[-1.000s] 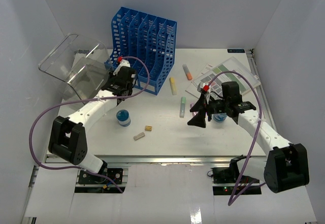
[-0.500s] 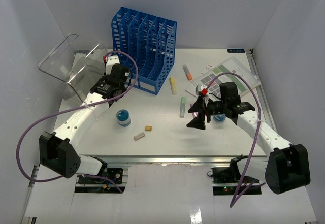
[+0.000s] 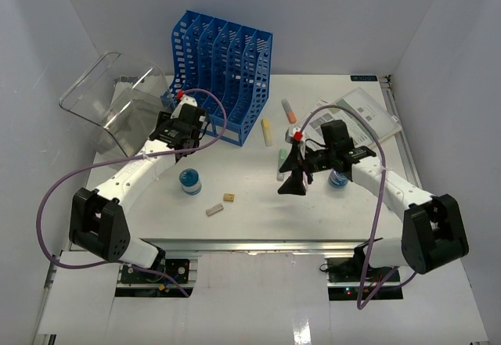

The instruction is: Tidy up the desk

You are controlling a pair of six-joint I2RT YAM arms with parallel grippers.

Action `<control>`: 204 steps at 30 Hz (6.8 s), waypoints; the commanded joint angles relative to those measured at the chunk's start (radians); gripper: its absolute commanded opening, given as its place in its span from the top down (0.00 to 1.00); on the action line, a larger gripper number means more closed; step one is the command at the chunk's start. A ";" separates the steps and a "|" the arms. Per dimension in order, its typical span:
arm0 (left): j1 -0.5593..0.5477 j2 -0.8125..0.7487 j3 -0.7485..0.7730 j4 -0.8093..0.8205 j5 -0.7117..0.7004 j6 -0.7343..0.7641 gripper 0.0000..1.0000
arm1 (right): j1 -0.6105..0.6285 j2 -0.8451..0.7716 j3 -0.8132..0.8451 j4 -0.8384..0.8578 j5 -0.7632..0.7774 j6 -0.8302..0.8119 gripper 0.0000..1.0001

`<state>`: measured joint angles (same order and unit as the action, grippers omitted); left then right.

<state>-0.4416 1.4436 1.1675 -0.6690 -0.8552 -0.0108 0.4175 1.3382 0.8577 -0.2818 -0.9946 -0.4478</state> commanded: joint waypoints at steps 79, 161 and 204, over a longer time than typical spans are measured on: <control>-0.003 -0.767 0.064 -0.115 0.588 -0.528 0.18 | 0.506 1.320 1.471 0.846 0.735 1.358 0.37; 0.117 -0.673 -0.202 0.095 0.342 -0.579 0.02 | 0.445 1.036 1.333 0.848 0.709 1.343 0.92; 0.432 -0.508 -0.144 0.239 0.762 -0.515 0.65 | 0.425 0.966 1.246 0.846 0.661 1.337 0.91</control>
<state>-0.0124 0.9570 0.9829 -0.4872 -0.1230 -0.5326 0.8484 2.4078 2.1447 0.4765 -0.2756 0.9386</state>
